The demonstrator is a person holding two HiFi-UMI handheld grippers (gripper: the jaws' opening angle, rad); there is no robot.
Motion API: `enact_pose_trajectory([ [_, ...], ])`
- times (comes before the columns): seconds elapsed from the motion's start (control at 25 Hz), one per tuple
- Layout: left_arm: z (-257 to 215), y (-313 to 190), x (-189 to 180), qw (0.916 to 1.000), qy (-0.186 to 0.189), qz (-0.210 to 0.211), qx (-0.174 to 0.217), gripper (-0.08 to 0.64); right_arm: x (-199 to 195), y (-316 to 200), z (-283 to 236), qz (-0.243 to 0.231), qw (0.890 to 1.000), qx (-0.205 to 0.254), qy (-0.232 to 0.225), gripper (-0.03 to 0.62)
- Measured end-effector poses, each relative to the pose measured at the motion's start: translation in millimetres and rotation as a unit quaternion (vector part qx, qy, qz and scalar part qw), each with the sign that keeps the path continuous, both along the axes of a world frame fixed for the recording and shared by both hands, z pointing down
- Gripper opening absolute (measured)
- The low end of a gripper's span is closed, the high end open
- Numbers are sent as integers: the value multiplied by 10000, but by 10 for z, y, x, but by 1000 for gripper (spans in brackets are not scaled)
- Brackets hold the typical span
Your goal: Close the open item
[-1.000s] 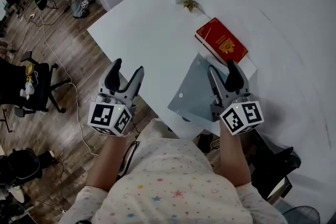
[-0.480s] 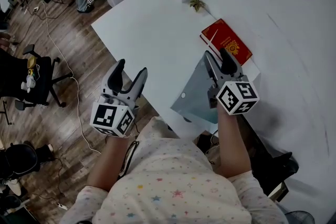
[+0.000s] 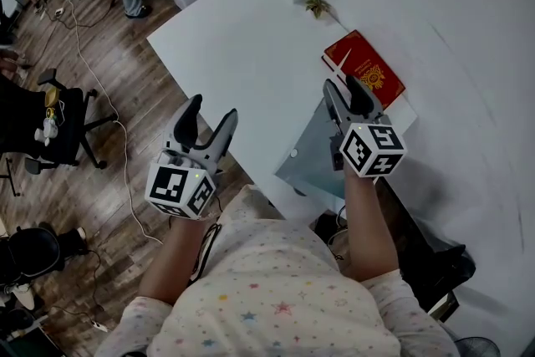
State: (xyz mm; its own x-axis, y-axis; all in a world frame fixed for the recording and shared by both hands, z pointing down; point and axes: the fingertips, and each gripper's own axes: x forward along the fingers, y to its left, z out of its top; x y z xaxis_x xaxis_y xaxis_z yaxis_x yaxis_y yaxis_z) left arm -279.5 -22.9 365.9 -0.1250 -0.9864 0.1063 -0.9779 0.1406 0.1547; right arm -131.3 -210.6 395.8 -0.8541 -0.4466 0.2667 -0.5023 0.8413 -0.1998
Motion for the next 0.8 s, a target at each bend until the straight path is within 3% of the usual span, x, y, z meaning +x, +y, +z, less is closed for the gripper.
enact_pose_trajectory([
  [0.56,45,-308,227,9983,38,582,-19,293,299,-67,57,199,9995,-246,14,193],
  [0.8,47,-455,321,9961,57,875,-11,293,412,-45,55,173,9990,-400,-100,156],
])
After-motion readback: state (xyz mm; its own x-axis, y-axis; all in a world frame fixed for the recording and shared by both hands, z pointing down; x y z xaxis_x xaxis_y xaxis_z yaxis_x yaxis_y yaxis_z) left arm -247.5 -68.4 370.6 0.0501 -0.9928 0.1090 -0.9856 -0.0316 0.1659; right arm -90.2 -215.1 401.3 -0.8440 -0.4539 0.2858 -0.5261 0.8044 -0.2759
